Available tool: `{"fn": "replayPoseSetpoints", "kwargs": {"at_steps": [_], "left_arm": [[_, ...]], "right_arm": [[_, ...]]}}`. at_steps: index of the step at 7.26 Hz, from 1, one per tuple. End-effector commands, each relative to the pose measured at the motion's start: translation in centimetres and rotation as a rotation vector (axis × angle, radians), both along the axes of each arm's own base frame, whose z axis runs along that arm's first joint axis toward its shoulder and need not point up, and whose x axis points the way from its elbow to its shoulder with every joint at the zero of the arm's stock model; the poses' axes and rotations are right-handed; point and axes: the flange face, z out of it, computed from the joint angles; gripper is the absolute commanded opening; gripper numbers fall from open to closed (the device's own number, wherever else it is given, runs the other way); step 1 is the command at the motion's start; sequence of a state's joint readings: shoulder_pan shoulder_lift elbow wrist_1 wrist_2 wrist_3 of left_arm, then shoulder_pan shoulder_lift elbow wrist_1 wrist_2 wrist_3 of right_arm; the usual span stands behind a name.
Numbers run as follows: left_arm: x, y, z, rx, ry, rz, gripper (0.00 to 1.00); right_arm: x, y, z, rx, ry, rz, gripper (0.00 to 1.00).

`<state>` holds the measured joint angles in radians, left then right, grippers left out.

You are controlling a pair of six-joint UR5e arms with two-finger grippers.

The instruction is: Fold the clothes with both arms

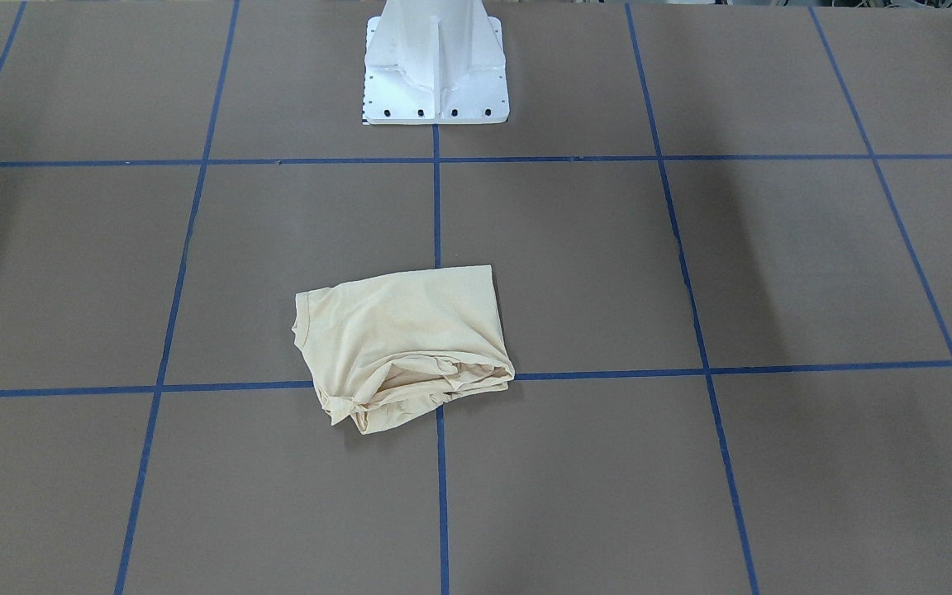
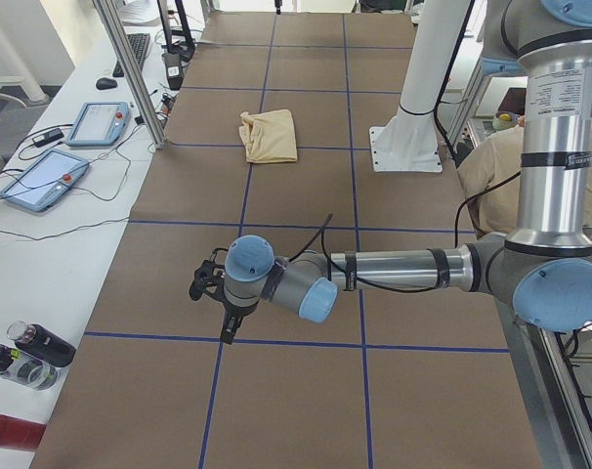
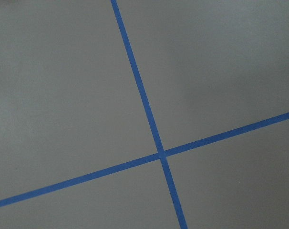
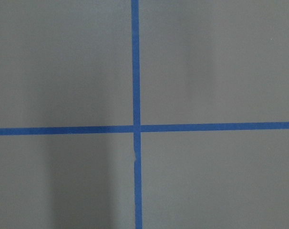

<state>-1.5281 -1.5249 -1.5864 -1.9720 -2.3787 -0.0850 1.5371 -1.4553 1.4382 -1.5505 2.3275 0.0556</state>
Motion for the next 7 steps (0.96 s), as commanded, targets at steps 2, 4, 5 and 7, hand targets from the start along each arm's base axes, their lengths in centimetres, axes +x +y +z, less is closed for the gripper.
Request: {"fn": "replayPoseSetpoints", "kwargs": {"at_steps": [2, 4, 5, 7], "left_arm": [[-1.7, 2.5, -1.7, 0.082, -0.067, 0.040, 0.99], [-2.8, 2.8, -0.3, 0.107, -0.148, 0.059, 0.99], [-2.7, 2.8, -0.3, 0.105, -0.146, 0.060, 0.99], [-2.6, 2.4, -0.4, 0.109, -0.136, 0.063, 0.99]], "right_arm": [[0.0, 1.1, 0.1, -0.001, -0.003, 0.001, 1.00], [0.1, 3.2, -0.3, 0.002, -0.007, 0.002, 1.00], [0.1, 4.6, -0.6, 0.007, -0.008, 0.005, 1.00], [-0.1, 4.8, -1.4, 0.009, -0.035, 0.011, 1.00]]}}
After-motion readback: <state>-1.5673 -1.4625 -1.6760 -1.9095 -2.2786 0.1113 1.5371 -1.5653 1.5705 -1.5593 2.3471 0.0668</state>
